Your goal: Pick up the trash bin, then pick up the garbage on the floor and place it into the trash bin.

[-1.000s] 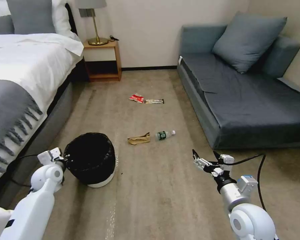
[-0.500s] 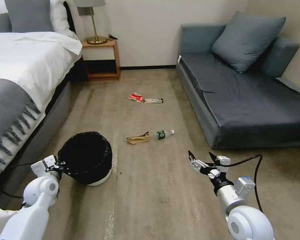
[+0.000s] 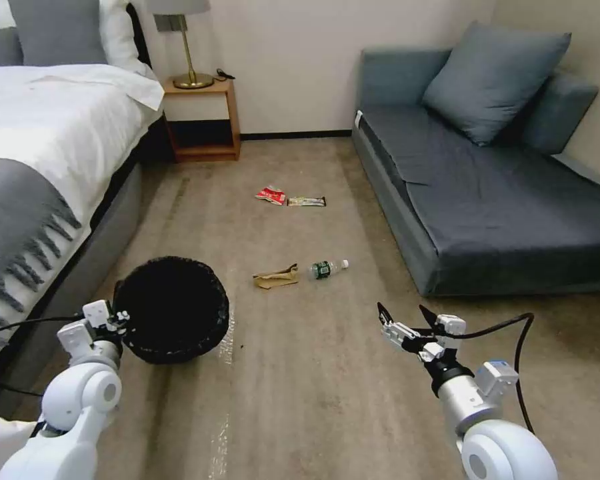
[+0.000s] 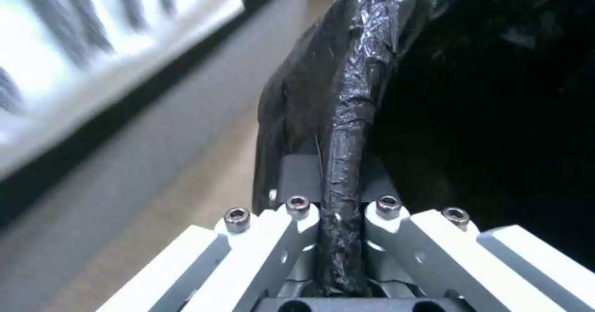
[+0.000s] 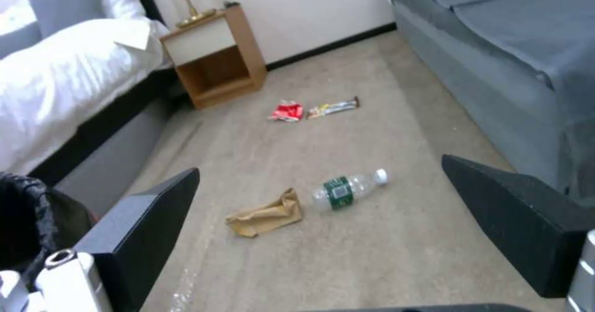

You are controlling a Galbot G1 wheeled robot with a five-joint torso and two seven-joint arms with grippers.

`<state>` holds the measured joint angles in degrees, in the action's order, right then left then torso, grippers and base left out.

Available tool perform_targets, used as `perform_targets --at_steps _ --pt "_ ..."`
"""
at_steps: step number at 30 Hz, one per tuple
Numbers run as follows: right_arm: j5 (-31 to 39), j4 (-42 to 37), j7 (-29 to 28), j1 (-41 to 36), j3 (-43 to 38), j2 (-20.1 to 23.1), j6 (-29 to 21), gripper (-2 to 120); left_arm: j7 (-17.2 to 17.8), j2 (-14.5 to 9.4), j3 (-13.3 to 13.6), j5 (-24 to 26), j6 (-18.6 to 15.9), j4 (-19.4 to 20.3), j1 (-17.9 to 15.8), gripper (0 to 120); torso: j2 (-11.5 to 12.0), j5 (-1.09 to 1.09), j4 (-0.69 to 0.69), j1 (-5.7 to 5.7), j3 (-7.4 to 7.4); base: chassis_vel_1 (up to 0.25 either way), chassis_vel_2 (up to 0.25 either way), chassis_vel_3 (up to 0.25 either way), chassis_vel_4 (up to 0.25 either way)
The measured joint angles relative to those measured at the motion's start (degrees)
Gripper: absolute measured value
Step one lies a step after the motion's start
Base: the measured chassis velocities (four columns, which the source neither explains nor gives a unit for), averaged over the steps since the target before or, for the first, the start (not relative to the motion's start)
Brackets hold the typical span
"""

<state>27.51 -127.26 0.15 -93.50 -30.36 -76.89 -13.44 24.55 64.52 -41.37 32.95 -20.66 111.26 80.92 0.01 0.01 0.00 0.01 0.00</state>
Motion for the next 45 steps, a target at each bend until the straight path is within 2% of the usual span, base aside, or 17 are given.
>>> perform_targets --at_steps 14,29,45 --pt "-1.0 -1.3 0.7 -1.6 -0.1 -0.3 2.1 100 -0.1 1.2 -0.9 -7.9 3.8 -0.9 4.4 4 0.0 0.00 0.00 0.00 0.00 0.000 0.000 0.000 0.000" --pt "-2.4 -1.2 2.0 -3.2 0.7 -0.8 3.7 100 -0.5 0.4 -1.1 -6.5 5.7 -3.7 5.5 4 0.0 -0.01 0.00 0.00 0.00 0.000 0.000 0.000 0.000" --pt "-3.1 -1.2 2.7 -4.2 0.5 -1.4 4.2 100 -0.6 0.4 -0.1 -5.9 6.1 -4.6 4.8 4 0.0 -0.01 0.00 0.00 0.00 -0.037 0.037 0.037 -0.049"
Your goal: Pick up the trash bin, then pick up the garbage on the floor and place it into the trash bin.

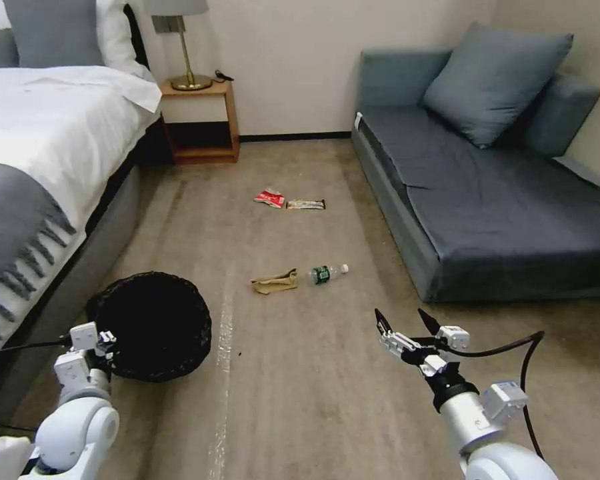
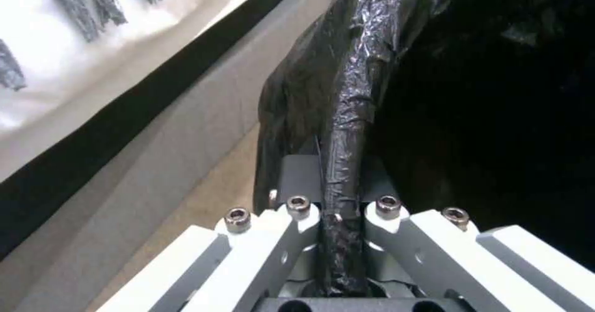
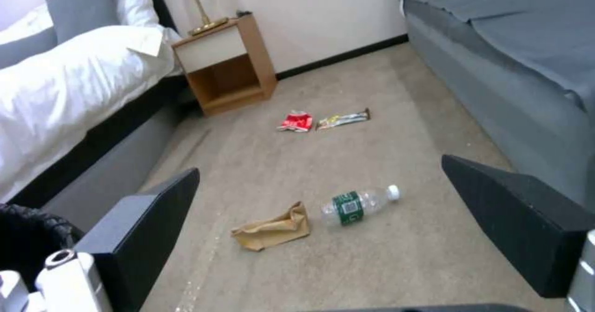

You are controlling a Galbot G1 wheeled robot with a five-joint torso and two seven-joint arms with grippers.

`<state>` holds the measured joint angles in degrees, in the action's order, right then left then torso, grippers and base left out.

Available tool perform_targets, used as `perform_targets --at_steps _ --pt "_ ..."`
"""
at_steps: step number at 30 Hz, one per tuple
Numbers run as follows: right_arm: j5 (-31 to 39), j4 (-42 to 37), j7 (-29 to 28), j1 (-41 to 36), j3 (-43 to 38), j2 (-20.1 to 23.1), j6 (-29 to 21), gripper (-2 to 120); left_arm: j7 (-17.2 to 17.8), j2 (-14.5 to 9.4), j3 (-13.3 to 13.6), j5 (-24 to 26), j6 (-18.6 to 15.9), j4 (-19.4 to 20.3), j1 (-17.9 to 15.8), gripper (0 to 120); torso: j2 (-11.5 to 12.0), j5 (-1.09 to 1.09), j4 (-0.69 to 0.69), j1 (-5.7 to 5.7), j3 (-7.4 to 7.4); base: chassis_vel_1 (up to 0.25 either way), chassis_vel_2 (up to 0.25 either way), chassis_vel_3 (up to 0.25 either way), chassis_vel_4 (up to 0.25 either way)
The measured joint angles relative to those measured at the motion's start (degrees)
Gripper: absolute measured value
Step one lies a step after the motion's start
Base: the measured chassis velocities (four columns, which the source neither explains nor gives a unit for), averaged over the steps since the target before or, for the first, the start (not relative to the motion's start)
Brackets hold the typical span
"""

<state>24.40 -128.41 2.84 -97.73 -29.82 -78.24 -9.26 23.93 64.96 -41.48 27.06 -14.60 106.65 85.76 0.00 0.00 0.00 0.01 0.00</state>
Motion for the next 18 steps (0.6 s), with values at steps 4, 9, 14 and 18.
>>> perform_targets --at_steps 4,9,14,18 --pt "-0.2 0.6 0.1 0.5 0.2 -0.3 0.0 100 0.0 -0.5 0.0 0.1 0.3 -1.0 -0.5 4 0.0 0.00 0.00 0.00 0.00 -0.049 0.073 0.056 -0.049" --pt "-0.5 1.6 0.2 1.4 0.4 -0.6 0.0 100 0.0 -0.6 0.3 0.9 0.4 -1.8 -1.3 4 0.0 0.00 0.00 -0.01 0.00 -0.068 0.045 0.044 -0.053" --pt "-0.5 2.4 0.2 2.2 0.5 -0.7 -0.1 100 0.0 -0.6 0.6 1.0 0.4 -2.4 -1.9 4 0.0 0.00 -0.01 -0.01 0.00 -0.069 0.058 0.065 -0.076" --pt "-0.6 3.1 0.3 2.7 0.5 -0.8 -0.1 100 0.0 -0.9 0.7 1.2 0.4 -3.3 -2.3 4 0.0 0.00 0.00 -0.01 0.00 -0.078 0.074 0.079 -0.085"
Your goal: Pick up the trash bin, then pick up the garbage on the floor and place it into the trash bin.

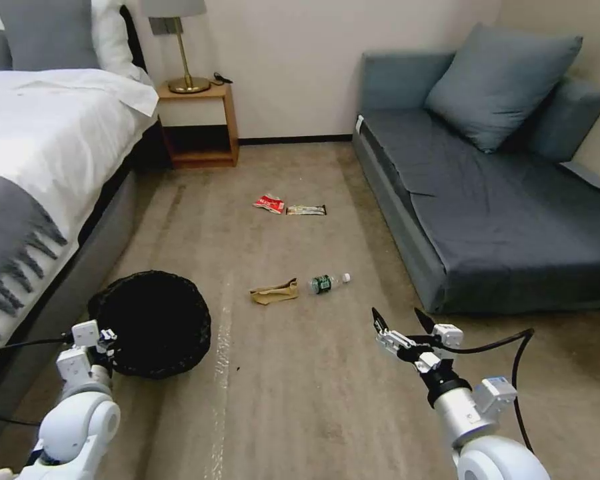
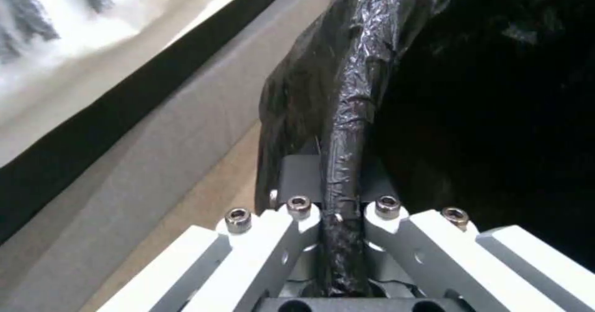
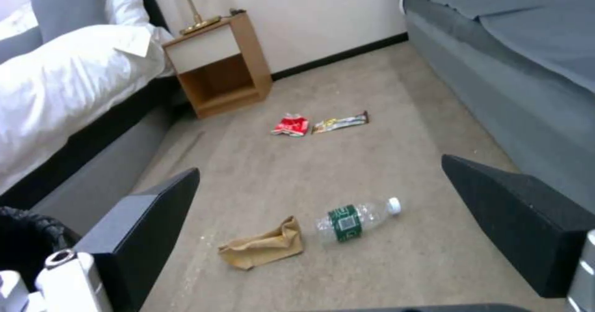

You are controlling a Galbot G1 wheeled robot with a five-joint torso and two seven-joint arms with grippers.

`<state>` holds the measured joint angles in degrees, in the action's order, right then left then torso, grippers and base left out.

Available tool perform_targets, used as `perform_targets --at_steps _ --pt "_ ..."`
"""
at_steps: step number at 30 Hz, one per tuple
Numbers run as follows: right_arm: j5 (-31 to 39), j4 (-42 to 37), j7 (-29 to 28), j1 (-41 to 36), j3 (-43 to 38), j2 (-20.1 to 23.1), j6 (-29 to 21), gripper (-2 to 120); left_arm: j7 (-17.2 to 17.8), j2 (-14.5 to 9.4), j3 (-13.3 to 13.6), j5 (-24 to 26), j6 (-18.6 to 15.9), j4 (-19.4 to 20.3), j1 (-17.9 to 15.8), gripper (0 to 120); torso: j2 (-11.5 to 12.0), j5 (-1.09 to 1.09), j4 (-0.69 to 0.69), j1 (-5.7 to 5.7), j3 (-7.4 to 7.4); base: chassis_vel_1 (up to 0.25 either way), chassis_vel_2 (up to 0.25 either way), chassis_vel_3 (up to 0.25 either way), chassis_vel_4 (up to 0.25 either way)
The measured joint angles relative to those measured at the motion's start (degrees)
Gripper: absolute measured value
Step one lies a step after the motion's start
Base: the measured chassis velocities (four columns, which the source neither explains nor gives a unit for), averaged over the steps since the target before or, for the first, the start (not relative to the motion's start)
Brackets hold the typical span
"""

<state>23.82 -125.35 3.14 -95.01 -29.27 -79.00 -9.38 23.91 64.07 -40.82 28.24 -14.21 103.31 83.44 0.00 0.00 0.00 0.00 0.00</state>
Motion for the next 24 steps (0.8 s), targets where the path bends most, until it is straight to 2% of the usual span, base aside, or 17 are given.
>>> perform_targets --at_steps 11,24 --pt "-0.1 1.3 0.4 1.2 0.3 0.0 0.0 100 -0.1 -0.4 0.0 0.3 0.3 -1.2 -0.5 4 0.0 0.00 0.00 0.00 0.00 -0.091 0.081 0.080 -0.080" --pt "-0.1 2.2 0.4 1.9 0.5 0.6 0.2 100 -0.1 0.7 0.1 0.0 0.5 -1.7 -0.8 4 0.0 0.00 0.00 0.00 0.00 -0.082 0.086 0.076 -0.088"
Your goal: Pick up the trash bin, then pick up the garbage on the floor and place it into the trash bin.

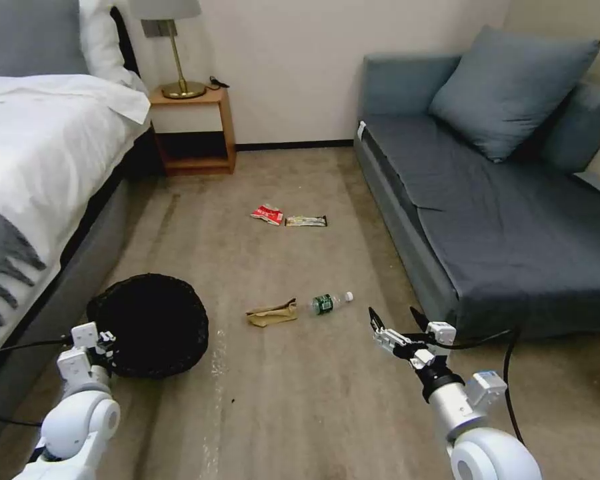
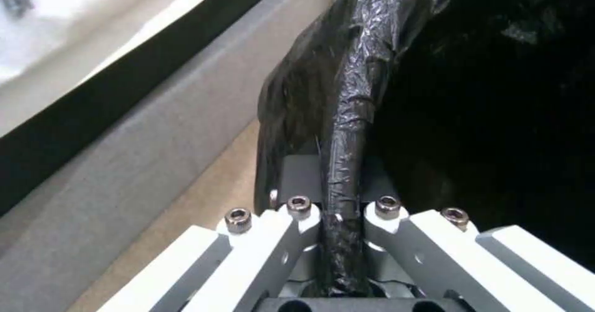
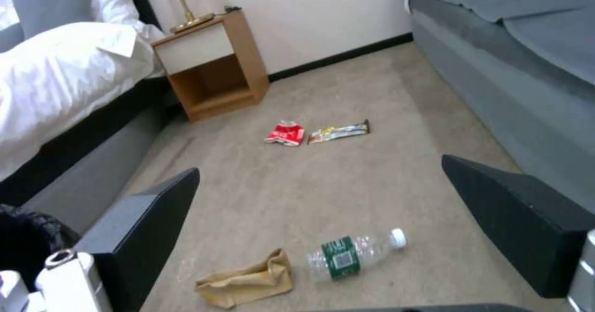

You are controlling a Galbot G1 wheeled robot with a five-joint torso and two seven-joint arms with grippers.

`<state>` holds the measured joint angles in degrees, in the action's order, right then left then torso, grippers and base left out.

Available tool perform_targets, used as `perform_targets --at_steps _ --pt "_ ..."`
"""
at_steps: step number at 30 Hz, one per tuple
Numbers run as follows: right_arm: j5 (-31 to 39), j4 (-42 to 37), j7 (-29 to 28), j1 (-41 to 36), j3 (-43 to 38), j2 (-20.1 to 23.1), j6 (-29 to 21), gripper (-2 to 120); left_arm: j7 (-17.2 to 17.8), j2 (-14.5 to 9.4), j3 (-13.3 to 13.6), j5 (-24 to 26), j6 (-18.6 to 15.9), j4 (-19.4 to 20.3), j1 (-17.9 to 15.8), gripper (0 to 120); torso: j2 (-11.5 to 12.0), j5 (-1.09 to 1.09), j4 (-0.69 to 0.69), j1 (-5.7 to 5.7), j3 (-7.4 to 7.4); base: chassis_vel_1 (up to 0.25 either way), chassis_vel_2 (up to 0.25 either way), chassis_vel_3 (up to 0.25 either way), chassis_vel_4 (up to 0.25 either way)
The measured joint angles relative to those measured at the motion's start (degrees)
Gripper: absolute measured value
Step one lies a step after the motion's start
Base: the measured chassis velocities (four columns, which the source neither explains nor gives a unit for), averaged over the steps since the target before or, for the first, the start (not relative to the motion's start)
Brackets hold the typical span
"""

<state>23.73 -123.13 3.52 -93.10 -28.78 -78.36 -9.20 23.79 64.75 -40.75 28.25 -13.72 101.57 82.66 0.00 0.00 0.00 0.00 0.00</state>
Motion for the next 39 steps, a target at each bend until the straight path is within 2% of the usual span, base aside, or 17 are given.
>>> perform_targets --at_steps 39 --pt "0.3 0.7 -0.1 0.8 1.0 0.9 -0.8 100 -0.2 0.9 -0.1 -0.1 0.7 1.2 0.6 4 0.0 -0.01 0.00 0.00 0.00 -0.091 0.094 0.093 -0.092"
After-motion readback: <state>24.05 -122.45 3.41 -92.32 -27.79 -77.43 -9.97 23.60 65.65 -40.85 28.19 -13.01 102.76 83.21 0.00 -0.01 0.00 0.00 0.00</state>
